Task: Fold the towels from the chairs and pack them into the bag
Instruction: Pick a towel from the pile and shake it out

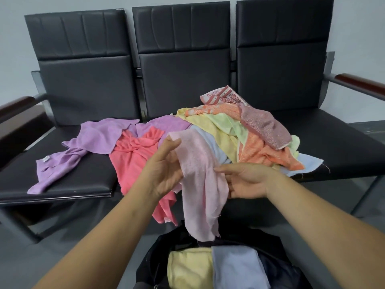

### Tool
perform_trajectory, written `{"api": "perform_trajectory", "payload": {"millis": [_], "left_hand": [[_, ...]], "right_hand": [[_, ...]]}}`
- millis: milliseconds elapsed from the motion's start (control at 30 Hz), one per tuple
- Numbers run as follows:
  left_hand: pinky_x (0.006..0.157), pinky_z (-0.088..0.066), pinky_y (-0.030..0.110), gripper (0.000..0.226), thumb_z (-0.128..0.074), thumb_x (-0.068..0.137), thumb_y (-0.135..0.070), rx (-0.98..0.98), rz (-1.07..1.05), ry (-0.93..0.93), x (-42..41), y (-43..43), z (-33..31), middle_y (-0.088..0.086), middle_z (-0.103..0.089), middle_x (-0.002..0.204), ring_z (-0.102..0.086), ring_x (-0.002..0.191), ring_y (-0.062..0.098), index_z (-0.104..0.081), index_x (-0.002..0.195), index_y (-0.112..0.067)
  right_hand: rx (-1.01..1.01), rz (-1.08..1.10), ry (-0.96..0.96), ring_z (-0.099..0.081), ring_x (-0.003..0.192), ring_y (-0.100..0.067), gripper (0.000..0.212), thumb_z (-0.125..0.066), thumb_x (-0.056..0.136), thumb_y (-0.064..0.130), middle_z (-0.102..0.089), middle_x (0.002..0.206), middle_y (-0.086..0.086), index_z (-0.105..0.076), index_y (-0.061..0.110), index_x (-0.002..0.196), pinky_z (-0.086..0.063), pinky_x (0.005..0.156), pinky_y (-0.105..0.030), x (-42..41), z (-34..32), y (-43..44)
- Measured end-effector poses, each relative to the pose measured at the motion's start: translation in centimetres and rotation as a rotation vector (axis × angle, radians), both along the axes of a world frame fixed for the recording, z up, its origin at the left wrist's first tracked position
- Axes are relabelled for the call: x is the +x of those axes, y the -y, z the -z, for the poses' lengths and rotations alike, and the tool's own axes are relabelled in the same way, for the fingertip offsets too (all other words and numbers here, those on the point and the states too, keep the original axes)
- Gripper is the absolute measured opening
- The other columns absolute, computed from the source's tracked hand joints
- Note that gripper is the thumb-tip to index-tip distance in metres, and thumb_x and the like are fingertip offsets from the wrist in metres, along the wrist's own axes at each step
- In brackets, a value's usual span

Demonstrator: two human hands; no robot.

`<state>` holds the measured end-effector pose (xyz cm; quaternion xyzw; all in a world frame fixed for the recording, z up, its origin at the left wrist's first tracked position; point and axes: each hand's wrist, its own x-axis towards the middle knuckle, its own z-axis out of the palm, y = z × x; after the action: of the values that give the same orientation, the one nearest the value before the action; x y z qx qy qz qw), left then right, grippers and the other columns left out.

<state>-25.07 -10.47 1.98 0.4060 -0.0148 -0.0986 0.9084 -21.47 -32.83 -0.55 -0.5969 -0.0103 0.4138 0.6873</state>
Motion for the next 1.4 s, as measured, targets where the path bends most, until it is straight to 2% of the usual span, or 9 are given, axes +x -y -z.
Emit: {"api": "perform_trajectory", "payload": {"millis": [200,400,600,700,800,933,1100,1267,1400], "left_hand": [[0.088,-0.059,0.039,0.038,-0.049,0.095,0.013,0.358,-0.103,0.095,1.4,-1.9,0.3,0.021,-0.066,0.116,-0.068,0.103,0.032,-0.055,0.13,-0.002],[0.087,-0.055,0.063,0.026,-0.064,0.09,-0.04,1.19,-0.167,0.228,1.6,-4.3,0.9,0.025,-0.069,0.1,-0.067,0.095,0.047,-0.065,0.107,-0.021],[0.074,-0.064,0.041,0.014,-0.06,0.102,-0.023,1.102,-0.277,0.132,1.5,-4.0,0.7,0.017,-0.073,0.1,-0.073,0.088,0.034,-0.069,0.109,-0.017],[0.079,-0.061,0.03,0.026,-0.068,0.096,-0.014,0.965,-0.086,0.146,1.1,-4.2,0.1,0.009,-0.075,0.109,-0.073,0.098,0.022,-0.066,0.121,-0.02],[0.078,-0.059,0.026,0.048,-0.074,0.088,-0.001,1.137,0.076,0.273,0.5,-4.3,-0.3,-0.004,-0.077,0.103,-0.073,0.094,0.009,-0.062,0.123,-0.031],[0.067,-0.048,0.038,0.009,-0.07,0.092,-0.018,1.563,-0.18,0.347,0.9,-4.0,0.1,0.011,-0.063,0.077,-0.054,0.066,0.016,-0.066,0.09,-0.01],[0.084,-0.061,0.047,0.039,-0.058,0.101,-0.036,1.325,-0.205,0.164,0.7,-3.3,-0.1,0.019,-0.07,0.101,-0.073,0.083,0.028,-0.061,0.111,0.002],[0.083,-0.063,0.042,0.027,-0.065,0.098,-0.03,0.997,-0.307,0.024,0.8,-3.1,-0.4,0.017,-0.073,0.109,-0.073,0.096,0.03,-0.071,0.107,-0.005],[0.086,-0.061,0.04,0.023,-0.067,0.096,-0.022,0.858,-0.211,0.068,0.7,-3.3,-0.8,0.021,-0.073,0.109,-0.071,0.094,0.026,-0.071,0.11,-0.004]], "right_hand": [[-0.015,0.275,0.143,-0.063,0.117,-0.035,0.061,-0.078,0.077,0.015,-0.067,0.13,-0.02,-0.062,0.0,0.134,-0.043,0.109,-0.055,1.6,-0.2,0.5],[-0.119,0.357,0.341,-0.068,0.097,-0.031,0.031,-0.083,0.076,0.017,-0.073,0.115,-0.02,-0.077,0.009,0.105,-0.052,0.093,-0.057,1.8,-0.6,1.0],[0.028,0.304,0.262,-0.066,0.118,-0.033,0.035,-0.07,0.087,0.001,-0.068,0.126,-0.024,-0.067,-0.006,0.121,-0.049,0.106,-0.052,1.8,-1.0,1.0],[0.061,0.421,0.317,-0.07,0.112,-0.031,0.027,-0.068,0.089,-0.002,-0.073,0.115,-0.021,-0.068,-0.01,0.115,-0.06,0.09,-0.035,1.7,-1.4,1.1],[-0.008,0.472,0.471,-0.071,0.1,-0.026,0.02,-0.071,0.091,0.011,-0.075,0.111,-0.015,-0.073,0.005,0.11,-0.06,0.088,-0.042,1.6,-1.7,1.1],[-0.128,0.472,0.6,-0.075,0.09,-0.021,0.015,-0.074,0.092,0.015,-0.078,0.101,-0.007,-0.074,0.013,0.106,-0.062,0.078,-0.04,0.8,-2.3,0.8],[-0.088,0.495,0.473,-0.074,0.088,-0.021,0.02,-0.075,0.088,0.008,-0.077,0.105,-0.013,-0.073,0.001,0.106,-0.062,0.077,-0.036,0.7,-2.4,0.5],[0.469,0.442,0.03,-0.069,0.114,-0.021,0.043,-0.068,0.086,0.009,-0.07,0.123,-0.013,-0.064,-0.001,0.127,-0.059,0.092,-0.033,1.0,-2.7,1.1],[0.298,0.428,0.237,-0.063,0.123,-0.03,0.05,-0.071,0.077,0.001,-0.065,0.13,-0.023,-0.062,-0.01,0.125,-0.056,0.099,-0.034,1.3,-2.1,1.3]]}}
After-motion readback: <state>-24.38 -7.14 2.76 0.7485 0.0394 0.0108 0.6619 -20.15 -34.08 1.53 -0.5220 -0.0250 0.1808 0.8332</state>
